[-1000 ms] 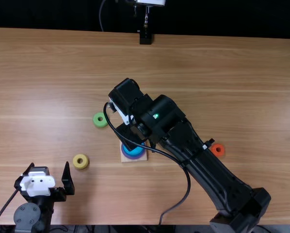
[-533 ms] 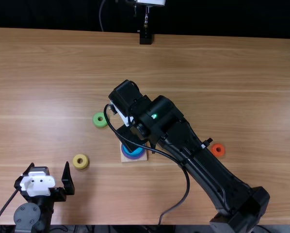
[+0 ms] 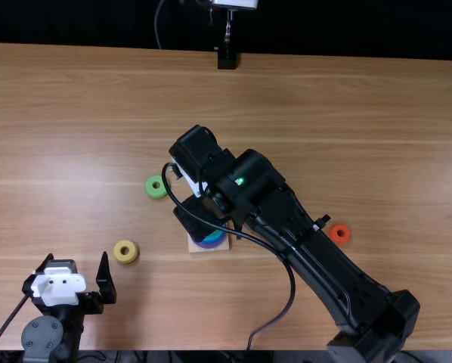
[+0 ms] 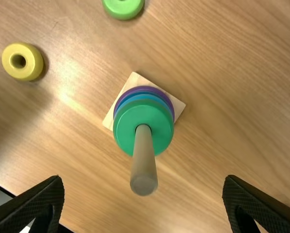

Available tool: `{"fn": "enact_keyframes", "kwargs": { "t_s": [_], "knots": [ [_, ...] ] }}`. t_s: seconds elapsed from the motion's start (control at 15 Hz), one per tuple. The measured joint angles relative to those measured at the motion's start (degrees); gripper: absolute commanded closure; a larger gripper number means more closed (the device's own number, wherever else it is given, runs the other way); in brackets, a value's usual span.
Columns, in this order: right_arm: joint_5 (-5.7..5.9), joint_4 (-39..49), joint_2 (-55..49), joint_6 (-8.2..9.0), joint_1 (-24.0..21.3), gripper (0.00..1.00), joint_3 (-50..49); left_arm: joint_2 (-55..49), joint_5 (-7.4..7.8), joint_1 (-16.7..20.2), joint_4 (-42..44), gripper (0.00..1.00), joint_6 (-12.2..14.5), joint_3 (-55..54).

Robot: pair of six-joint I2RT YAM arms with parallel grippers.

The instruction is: Build the Hanoi tower: stack the rings onto the peg from bottom to top in this color order: purple, dark blue, light blue, dark green, light green, yellow, orange.

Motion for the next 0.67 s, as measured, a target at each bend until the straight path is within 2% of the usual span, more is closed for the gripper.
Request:
{"fn": "enact_keyframes", "kwargs": {
  "t_s": [0.13, 0.2, 0.33, 0.47, 0.6, 0.67],
  "knots": [
    [0.02, 0.96, 0.00, 0.22, 0.00, 0.00, 0.55, 0.00, 0.00, 0.00, -0.02, 0.00, -0.02, 0.00],
    [0.09, 3.21, 0.00, 1.07, 0.00, 0.00, 0.72, 0.00, 0.00, 0.02, -0.02, 0.00, 0.00, 0.00],
    [0.09, 11.61, 0.00, 2.56, -0.02, 0.00, 0.72, 0.00, -0.02, 0.02, -0.02, 0.00, -0.02, 0.00],
    [0.04, 22.88, -1.79, 3.02, -1.27, 0.00, -2.82, 0.00, 0.00, 0.02, 0.00, 0.00, 0.00, 0.00],
    [-0.15, 32.44, -8.79, 3.02, -7.17, 0.00, -11.56, 0.00, 0.00, 0.00, 0.00, 0.00, 0.02, 0.00],
    [0.04, 38.51, -14.49, 3.02, -12.44, 0.00, -16.48, 0.00, 0.00, 0.00, 0.00, 0.00, -0.02, 0.00]
  ]
}}
